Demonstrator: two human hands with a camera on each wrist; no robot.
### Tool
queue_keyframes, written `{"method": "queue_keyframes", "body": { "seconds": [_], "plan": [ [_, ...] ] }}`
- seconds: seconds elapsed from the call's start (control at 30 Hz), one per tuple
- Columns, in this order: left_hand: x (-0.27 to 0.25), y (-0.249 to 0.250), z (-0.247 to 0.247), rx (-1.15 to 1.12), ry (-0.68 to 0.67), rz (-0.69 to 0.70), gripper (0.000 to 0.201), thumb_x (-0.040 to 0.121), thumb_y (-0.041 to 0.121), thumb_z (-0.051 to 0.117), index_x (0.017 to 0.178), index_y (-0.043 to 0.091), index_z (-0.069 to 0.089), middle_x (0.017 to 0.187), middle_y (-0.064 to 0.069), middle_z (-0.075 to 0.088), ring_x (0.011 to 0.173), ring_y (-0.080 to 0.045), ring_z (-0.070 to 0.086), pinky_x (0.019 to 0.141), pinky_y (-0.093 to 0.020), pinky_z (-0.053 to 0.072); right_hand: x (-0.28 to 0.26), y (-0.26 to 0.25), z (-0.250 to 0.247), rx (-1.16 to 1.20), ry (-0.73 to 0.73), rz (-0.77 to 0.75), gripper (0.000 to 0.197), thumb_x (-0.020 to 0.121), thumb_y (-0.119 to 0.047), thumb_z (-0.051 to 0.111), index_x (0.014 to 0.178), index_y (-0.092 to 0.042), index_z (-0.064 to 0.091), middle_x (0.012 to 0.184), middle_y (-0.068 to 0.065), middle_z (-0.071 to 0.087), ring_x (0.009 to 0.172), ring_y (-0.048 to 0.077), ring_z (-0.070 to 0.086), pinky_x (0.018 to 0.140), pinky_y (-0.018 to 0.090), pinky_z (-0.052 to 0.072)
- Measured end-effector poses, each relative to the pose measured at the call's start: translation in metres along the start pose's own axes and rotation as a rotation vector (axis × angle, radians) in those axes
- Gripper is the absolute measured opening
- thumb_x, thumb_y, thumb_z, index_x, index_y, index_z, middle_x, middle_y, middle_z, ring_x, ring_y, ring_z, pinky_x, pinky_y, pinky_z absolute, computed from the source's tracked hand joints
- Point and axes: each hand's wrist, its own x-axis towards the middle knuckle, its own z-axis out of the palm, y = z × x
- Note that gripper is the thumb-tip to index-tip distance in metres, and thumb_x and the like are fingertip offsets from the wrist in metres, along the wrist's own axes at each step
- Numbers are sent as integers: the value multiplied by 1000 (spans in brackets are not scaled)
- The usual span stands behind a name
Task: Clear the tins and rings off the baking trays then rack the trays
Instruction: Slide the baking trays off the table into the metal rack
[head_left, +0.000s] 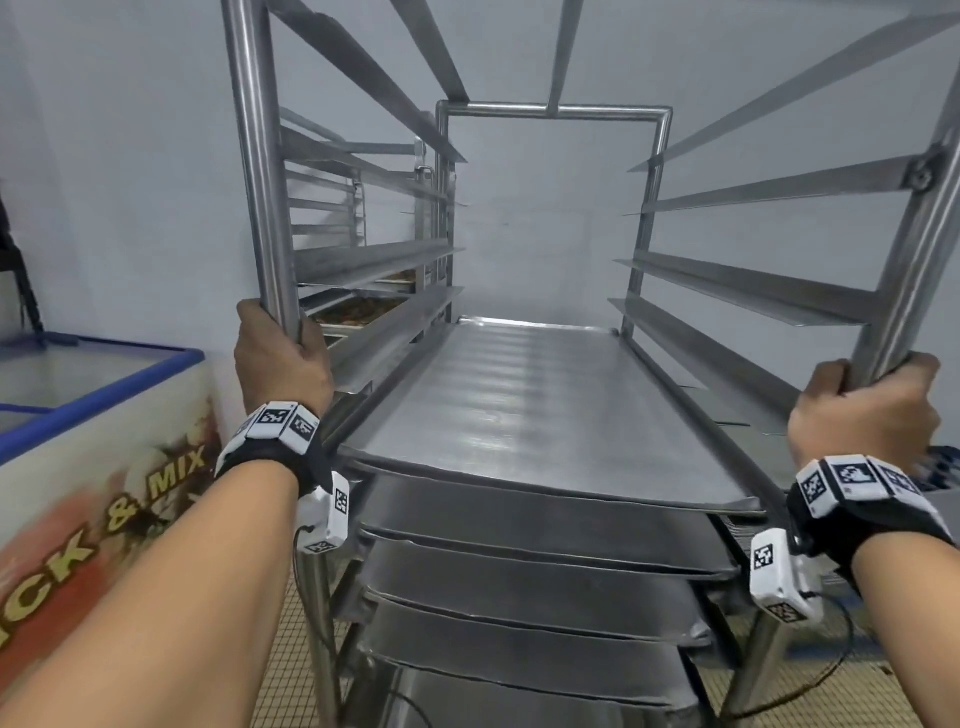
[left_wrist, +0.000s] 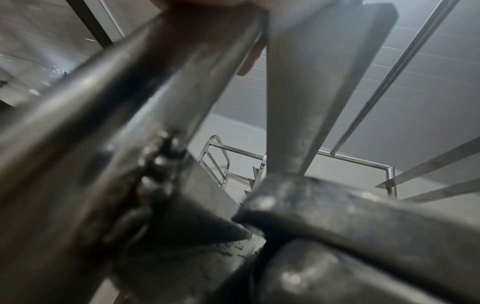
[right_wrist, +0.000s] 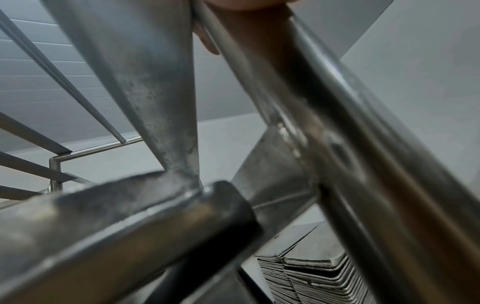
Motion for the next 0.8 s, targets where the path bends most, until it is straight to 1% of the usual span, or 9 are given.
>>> {"method": "queue_keyframes", "body": {
  "seconds": [0.1, 0.17, 0.3, 0.4, 0.47, 0.6, 0.67, 0.73, 0.8],
  "plan": [
    [-1, 5, 25, 6, -4, -40, 31, 96, 30, 52, 112, 5, 43, 97, -19, 61, 84, -37, 60, 79, -46, 54, 19, 13, 20, 16, -14, -2, 31, 89, -30, 46, 108, -6, 46, 91, 27, 64, 76, 43, 61, 66, 44, 49],
    [-2, 6, 40, 11, 2, -61, 31, 96, 29, 52, 114, 5, 43, 100, -19, 61, 86, -37, 60, 79, -44, 52, 29, 21, 33, 24, -37, 4, 31, 89, -30, 47, 110, -7, 46, 92, 27, 64, 77, 44, 61, 67, 45, 48],
    [-2, 8, 70, 22, 26, -51, 33, 96, 28, 53, 116, 4, 43, 103, -20, 59, 85, -36, 59, 75, -43, 52, 47, 36, 62, 33, -45, 2, 32, 89, -30, 47, 112, -7, 46, 95, 27, 64, 78, 43, 61, 70, 45, 50],
    [0, 7, 94, 46, 44, -46, 33, 96, 28, 52, 115, 2, 43, 103, -21, 58, 85, -38, 59, 74, -44, 52, 61, 47, 85, 51, -38, 0, 32, 90, -29, 46, 110, -5, 46, 93, 26, 63, 73, 40, 57, 65, 39, 44],
    [4, 6, 111, 63, 46, -40, 33, 96, 27, 53, 116, 2, 42, 105, -22, 58, 87, -38, 59, 74, -43, 51, 70, 55, 103, 63, -26, 3, 31, 90, -29, 46, 108, -4, 46, 91, 25, 62, 68, 35, 52, 64, 36, 40],
    [10, 2, 145, 94, 65, -37, 33, 95, 24, 52, 116, 1, 42, 105, -24, 58, 88, -38, 58, 72, -42, 48, 89, 67, 139, 52, -27, -15, 30, 88, -30, 46, 105, -5, 45, 88, 23, 62, 71, 40, 57, 63, 40, 45],
    [15, -1, 163, 96, 68, -16, 32, 94, 21, 51, 117, 0, 42, 105, -25, 59, 85, -36, 55, 73, -40, 45, 98, 74, 159, 51, -33, -18, 29, 88, -29, 46, 104, -6, 45, 85, 21, 60, 70, 38, 55, 64, 42, 47],
    [20, -3, 181, 92, 67, -20, 31, 94, 20, 51, 117, 0, 42, 105, -25, 58, 85, -35, 54, 75, -41, 46, 108, 79, 180, 46, -36, -11, 27, 87, -29, 47, 103, -7, 44, 83, 20, 59, 70, 39, 55, 64, 43, 47],
    [25, -5, 202, 93, 66, -26, 29, 93, 21, 50, 115, 3, 42, 104, -25, 59, 87, -39, 57, 76, -44, 49, 117, 85, 202, 47, -36, -5, 26, 87, -29, 47, 102, -7, 43, 81, 19, 58, 71, 40, 56, 64, 43, 47]
  ]
}}
